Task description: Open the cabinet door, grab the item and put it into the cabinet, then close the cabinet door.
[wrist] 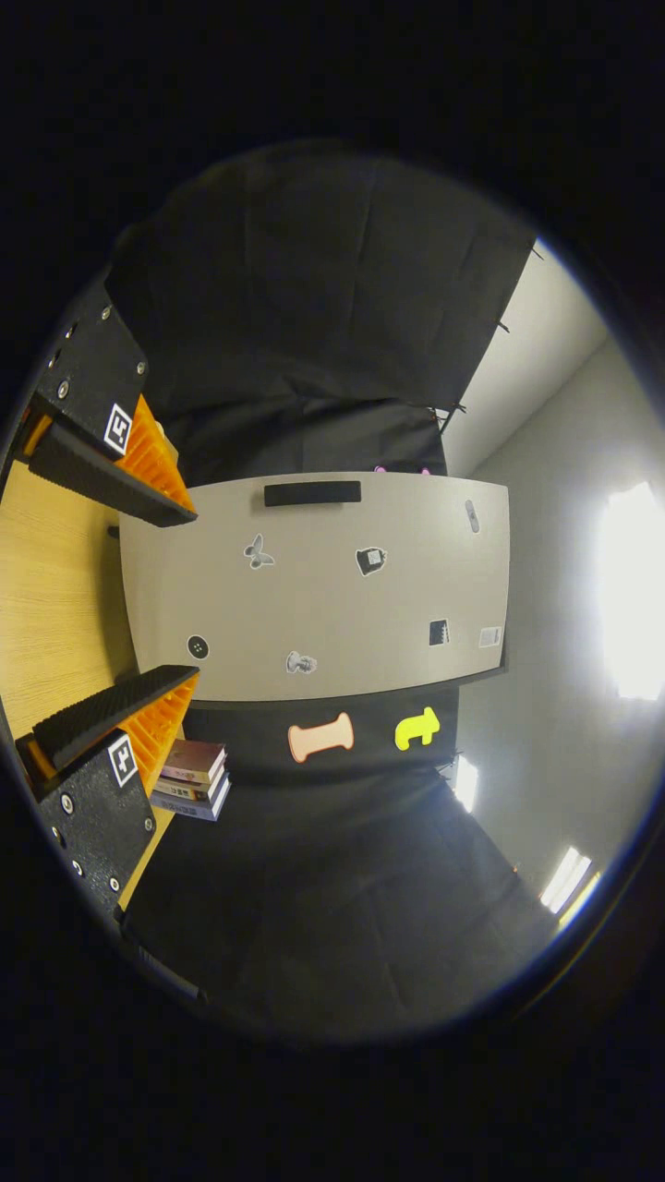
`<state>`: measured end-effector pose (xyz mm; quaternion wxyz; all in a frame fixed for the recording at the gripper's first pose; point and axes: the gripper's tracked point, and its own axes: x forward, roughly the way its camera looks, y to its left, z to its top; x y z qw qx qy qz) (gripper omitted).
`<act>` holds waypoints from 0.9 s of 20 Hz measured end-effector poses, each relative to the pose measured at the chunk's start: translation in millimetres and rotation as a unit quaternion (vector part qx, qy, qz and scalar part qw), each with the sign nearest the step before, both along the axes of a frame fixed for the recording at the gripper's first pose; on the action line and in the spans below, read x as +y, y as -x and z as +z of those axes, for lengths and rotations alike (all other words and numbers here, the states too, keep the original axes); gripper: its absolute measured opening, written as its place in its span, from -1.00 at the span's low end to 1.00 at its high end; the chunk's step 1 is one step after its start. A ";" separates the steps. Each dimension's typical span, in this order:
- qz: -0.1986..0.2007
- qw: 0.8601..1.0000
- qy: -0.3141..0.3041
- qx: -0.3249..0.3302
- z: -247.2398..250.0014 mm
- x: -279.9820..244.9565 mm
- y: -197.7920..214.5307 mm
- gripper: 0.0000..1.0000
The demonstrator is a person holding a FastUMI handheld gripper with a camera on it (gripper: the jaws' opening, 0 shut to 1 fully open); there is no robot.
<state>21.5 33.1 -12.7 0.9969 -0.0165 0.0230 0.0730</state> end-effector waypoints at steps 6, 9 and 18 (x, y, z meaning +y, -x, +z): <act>0.003 1.000 0.002 0.005 -3.9 8.4 -0.8 0.87; 0.006 1.000 -0.001 0.006 -0.2 8.0 0.4 0.87; -0.006 1.000 -0.022 -0.008 8.4 -3.5 3.5 0.87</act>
